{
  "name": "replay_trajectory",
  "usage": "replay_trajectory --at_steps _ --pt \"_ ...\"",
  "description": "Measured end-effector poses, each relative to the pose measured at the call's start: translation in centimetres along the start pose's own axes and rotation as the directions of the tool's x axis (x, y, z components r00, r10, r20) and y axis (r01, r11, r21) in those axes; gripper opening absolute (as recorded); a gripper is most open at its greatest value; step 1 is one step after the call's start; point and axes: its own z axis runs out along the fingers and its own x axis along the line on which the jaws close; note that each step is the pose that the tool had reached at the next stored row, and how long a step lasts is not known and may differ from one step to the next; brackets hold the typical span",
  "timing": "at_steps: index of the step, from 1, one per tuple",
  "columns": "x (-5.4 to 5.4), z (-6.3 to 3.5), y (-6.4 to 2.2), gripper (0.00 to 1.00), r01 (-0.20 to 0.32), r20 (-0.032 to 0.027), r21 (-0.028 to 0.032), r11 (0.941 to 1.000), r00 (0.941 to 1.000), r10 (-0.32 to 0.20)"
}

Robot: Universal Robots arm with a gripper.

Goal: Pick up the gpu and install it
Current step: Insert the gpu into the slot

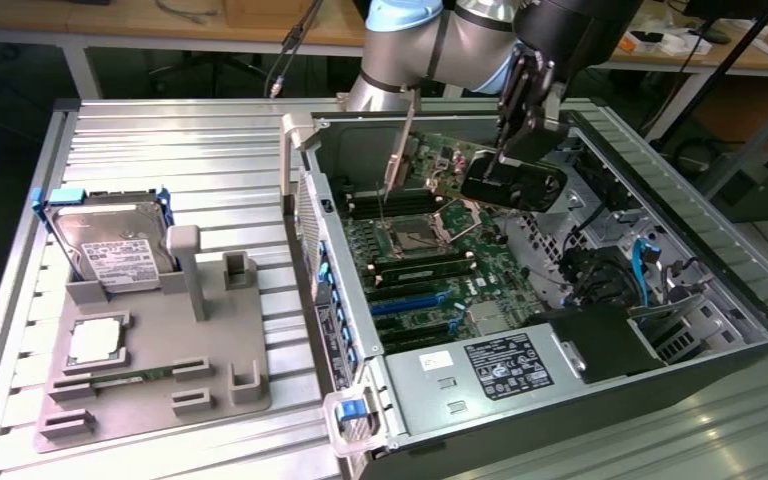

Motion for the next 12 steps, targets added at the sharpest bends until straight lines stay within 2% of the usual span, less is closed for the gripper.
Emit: replay_trajectory --at_steps 12 --pt "0.0 0.0 0.0 0.27 0.043 -0.0002 -0.0004 0.9991 0.9991 -0.043"
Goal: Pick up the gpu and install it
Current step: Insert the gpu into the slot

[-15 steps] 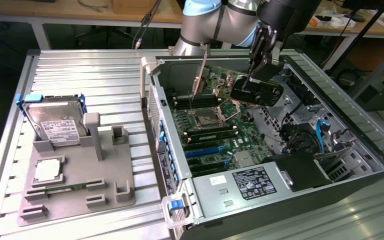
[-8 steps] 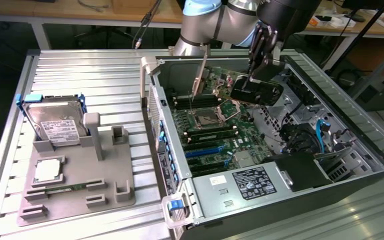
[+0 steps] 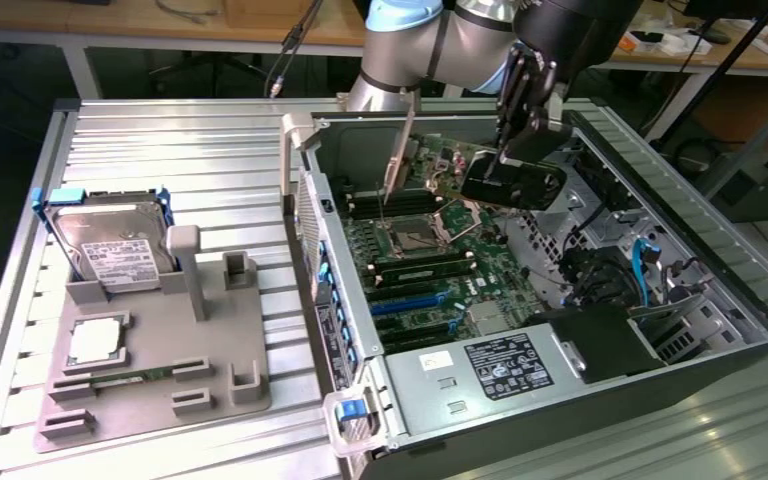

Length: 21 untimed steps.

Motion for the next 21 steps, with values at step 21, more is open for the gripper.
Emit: replay_trajectory --at_steps 21 --pt "0.0 0.0 0.0 0.27 0.078 -0.0003 -0.0007 0.9969 0.9969 -0.078"
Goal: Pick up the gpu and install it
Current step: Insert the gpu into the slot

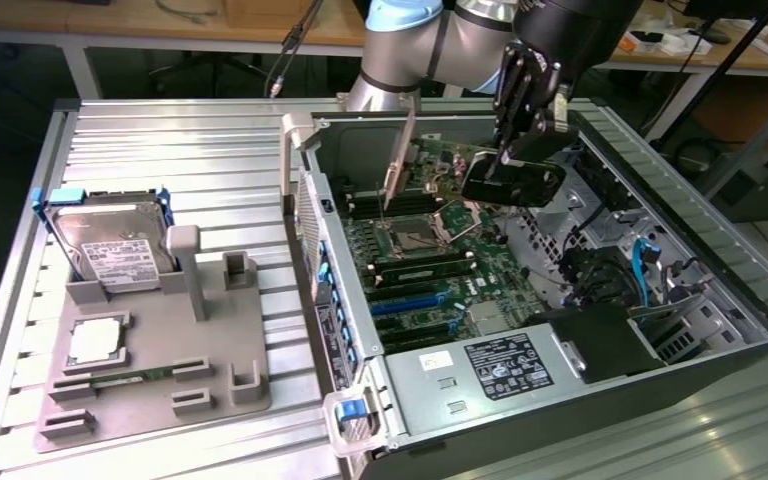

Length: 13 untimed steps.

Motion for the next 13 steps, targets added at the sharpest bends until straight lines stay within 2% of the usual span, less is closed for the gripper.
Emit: replay_trajectory --at_steps 13 --pt "0.0 0.0 0.0 0.27 0.045 -0.0003 -0.0005 0.999 0.999 -0.045"
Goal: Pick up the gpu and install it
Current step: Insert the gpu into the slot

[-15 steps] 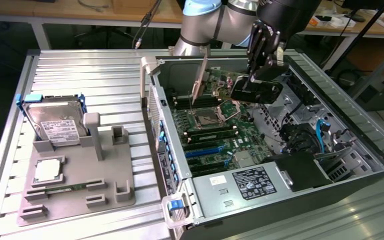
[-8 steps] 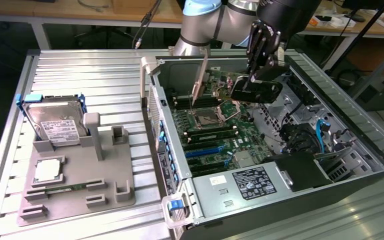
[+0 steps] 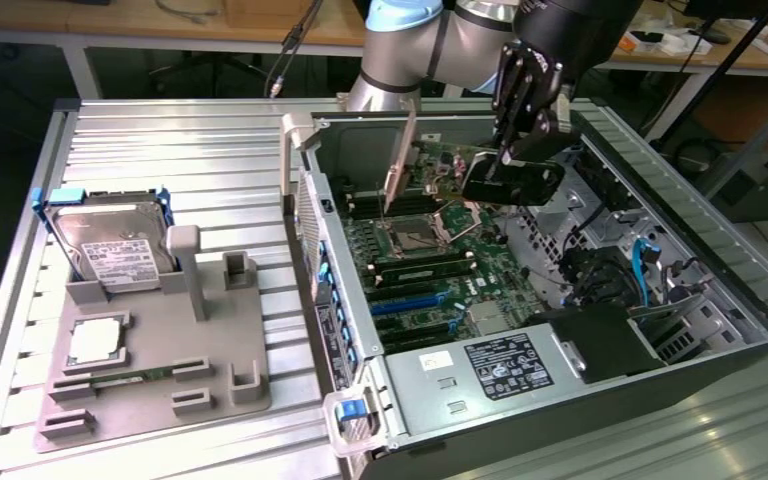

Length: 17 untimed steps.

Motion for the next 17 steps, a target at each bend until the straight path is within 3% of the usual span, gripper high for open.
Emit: replay_trajectory --at_steps 17 --pt "0.0 0.0 0.0 0.27 0.053 -0.0002 -0.0005 0.9986 0.9986 -0.053"
